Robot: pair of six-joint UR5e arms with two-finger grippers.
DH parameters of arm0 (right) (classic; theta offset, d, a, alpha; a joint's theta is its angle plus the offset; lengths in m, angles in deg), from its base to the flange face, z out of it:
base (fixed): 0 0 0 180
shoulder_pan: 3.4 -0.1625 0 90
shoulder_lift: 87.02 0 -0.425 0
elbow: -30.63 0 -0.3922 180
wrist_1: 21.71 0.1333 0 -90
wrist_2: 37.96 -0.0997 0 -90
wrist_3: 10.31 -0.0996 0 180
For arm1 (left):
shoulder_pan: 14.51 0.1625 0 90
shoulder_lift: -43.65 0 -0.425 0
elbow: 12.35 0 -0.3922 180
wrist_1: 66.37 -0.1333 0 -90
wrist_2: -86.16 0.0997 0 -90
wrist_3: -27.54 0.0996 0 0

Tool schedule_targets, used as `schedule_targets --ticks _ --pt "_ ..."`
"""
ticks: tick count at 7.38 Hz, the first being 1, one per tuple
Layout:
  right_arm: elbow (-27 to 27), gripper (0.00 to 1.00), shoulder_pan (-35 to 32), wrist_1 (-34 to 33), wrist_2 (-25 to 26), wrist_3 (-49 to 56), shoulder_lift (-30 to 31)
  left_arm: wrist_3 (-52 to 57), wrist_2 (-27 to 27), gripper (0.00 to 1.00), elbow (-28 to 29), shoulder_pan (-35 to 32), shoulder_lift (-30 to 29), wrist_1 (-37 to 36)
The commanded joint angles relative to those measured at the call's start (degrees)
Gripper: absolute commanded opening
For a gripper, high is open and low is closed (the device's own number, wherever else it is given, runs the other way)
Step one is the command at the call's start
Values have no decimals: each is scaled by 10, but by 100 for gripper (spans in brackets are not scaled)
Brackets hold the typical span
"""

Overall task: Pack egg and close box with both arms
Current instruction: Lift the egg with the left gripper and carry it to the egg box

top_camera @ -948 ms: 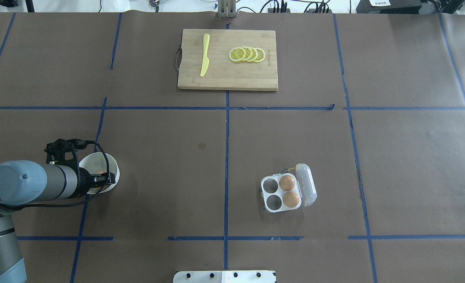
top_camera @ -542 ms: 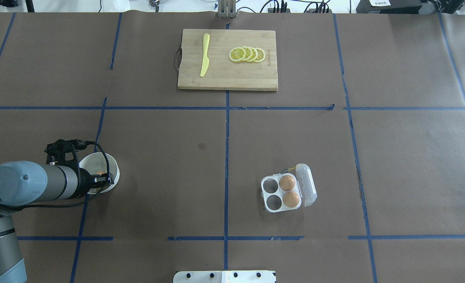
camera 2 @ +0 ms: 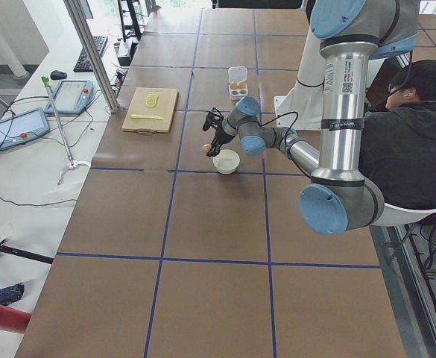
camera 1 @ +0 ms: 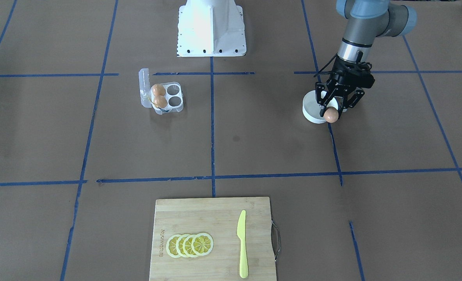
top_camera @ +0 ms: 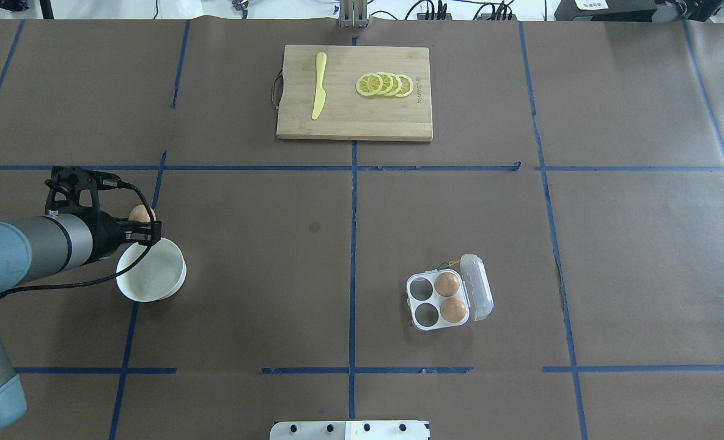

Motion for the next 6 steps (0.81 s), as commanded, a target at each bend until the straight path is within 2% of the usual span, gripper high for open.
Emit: schedule_targets --ticks 1,2,3,4,5,6 --pt "1 100 0 0 0 0 0 113 7 0 19 2 -10 188" --pt "1 100 0 0 0 0 0 197 9 0 45 4 -54 260" --pt "1 100 0 0 0 0 0 202 8 0 88 6 -103 313" --pt "1 100 0 0 0 0 1 202 11 0 117 13 -152 329" --pt "1 100 0 0 0 0 2 210 55 0 124 52 -162 330" --pt "1 100 0 0 0 0 1 233 112 0 133 131 -180 330"
